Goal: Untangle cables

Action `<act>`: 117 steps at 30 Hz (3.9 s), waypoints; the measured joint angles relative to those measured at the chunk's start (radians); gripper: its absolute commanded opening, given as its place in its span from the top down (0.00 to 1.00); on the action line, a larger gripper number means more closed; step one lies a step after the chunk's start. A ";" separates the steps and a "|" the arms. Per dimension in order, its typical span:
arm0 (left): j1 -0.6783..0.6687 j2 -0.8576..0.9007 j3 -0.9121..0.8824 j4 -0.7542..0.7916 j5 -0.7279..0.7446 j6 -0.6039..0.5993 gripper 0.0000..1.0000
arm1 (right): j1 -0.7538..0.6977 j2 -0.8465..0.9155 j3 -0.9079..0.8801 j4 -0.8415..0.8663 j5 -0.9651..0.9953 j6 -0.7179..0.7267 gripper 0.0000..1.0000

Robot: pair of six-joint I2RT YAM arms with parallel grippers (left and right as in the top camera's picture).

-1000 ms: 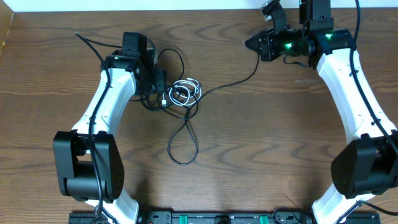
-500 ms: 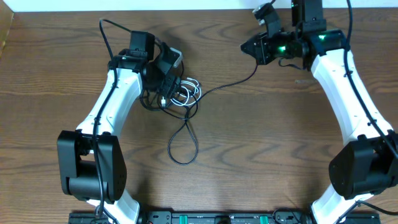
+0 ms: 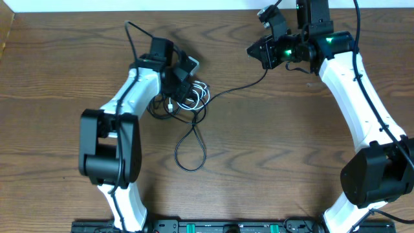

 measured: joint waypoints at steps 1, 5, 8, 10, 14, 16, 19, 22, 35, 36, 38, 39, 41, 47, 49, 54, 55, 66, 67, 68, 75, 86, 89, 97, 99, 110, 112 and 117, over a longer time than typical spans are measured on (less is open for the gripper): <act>-0.005 0.015 0.000 0.006 0.000 0.000 0.77 | 0.001 0.000 0.000 0.000 0.001 0.000 0.99; -0.006 0.031 0.000 0.020 0.000 -0.024 0.92 | 0.011 0.000 0.000 0.001 0.008 0.000 0.99; -0.005 0.019 0.000 0.022 0.005 -0.084 0.92 | 0.032 0.003 0.000 0.014 0.011 -0.001 0.96; -0.005 0.003 0.000 0.019 0.016 -0.121 0.93 | 0.045 0.011 0.000 0.026 0.011 -0.002 0.89; -0.005 -0.088 0.000 0.014 0.053 -0.237 0.92 | 0.084 0.053 0.000 0.049 -0.006 -0.007 0.58; -0.005 -0.139 0.000 0.015 0.080 -0.294 0.92 | 0.107 0.077 0.000 0.076 -0.013 0.003 0.46; -0.005 -0.187 0.008 0.016 0.127 -0.396 0.93 | 0.142 0.099 0.000 0.117 -0.016 0.027 0.40; -0.005 -0.190 0.011 0.014 0.150 -0.473 0.93 | 0.178 0.109 0.000 0.156 -0.018 0.063 0.39; -0.005 -0.188 0.011 0.013 0.165 -0.572 0.93 | 0.257 0.122 0.000 0.190 0.151 0.240 0.50; -0.005 -0.188 0.011 0.013 0.166 -0.573 0.93 | 0.270 0.122 0.000 0.190 0.174 0.249 0.51; -0.005 -0.188 0.011 0.013 0.166 -0.576 0.92 | 0.290 0.122 0.000 0.189 0.213 0.262 0.54; -0.005 -0.188 0.011 0.013 0.166 -0.576 0.93 | 0.298 0.124 0.000 0.188 0.230 0.267 0.59; -0.005 -0.188 0.011 0.013 0.166 -0.579 0.92 | 0.316 0.135 0.000 0.188 0.264 0.290 0.63; -0.005 -0.188 0.011 0.013 0.166 -0.579 0.92 | 0.323 0.195 0.000 0.189 0.306 0.337 0.99; -0.005 -0.188 0.011 0.013 0.166 -0.580 0.92 | 0.323 0.210 0.000 0.191 0.309 0.348 0.99; -0.005 -0.188 0.011 0.013 0.168 -0.583 0.74 | 0.317 0.212 0.000 0.204 0.298 0.353 0.99; -0.005 -0.188 0.011 0.013 0.167 -0.584 0.70 | 0.311 0.212 0.000 0.203 0.287 0.353 0.99; -0.005 -0.188 0.011 0.014 0.141 -0.583 0.55 | 0.121 0.144 0.000 0.203 -0.017 0.320 0.99; -0.005 -0.188 0.011 0.014 0.141 -0.583 0.54 | 0.107 0.142 0.000 0.203 -0.069 0.309 0.99; -0.005 -0.188 0.011 0.013 0.140 -0.583 0.54 | 0.098 0.141 0.000 0.204 -0.111 0.300 0.99; -0.005 -0.188 0.011 0.013 0.138 -0.583 0.48 | 0.081 0.157 0.000 0.236 -0.424 0.258 0.99; -0.005 -0.188 0.011 0.043 0.234 -0.586 0.41 | 0.067 0.246 0.000 0.276 -0.611 0.261 0.99; -0.005 -0.188 0.011 0.051 0.248 -0.586 0.41 | 0.063 0.246 0.000 0.300 -0.642 0.263 0.99; 0.000 -0.188 0.011 0.055 0.346 -0.583 0.30 | 0.054 0.246 0.000 0.316 -0.675 0.271 0.99; 0.008 -0.188 0.011 0.063 0.404 -0.584 0.28 | 0.048 0.246 0.000 0.317 -0.678 0.271 0.99; 0.041 -0.178 0.011 0.088 0.612 -0.562 0.27 | 0.036 0.246 -0.003 0.628 -0.810 0.434 0.99; 0.041 -0.162 0.011 0.089 0.621 -0.556 0.27 | 0.036 0.246 -0.002 0.744 -0.835 0.519 0.99; 0.040 -0.097 0.011 0.090 0.637 -0.552 0.27 | 0.036 0.246 -0.002 1.041 -0.877 0.755 0.99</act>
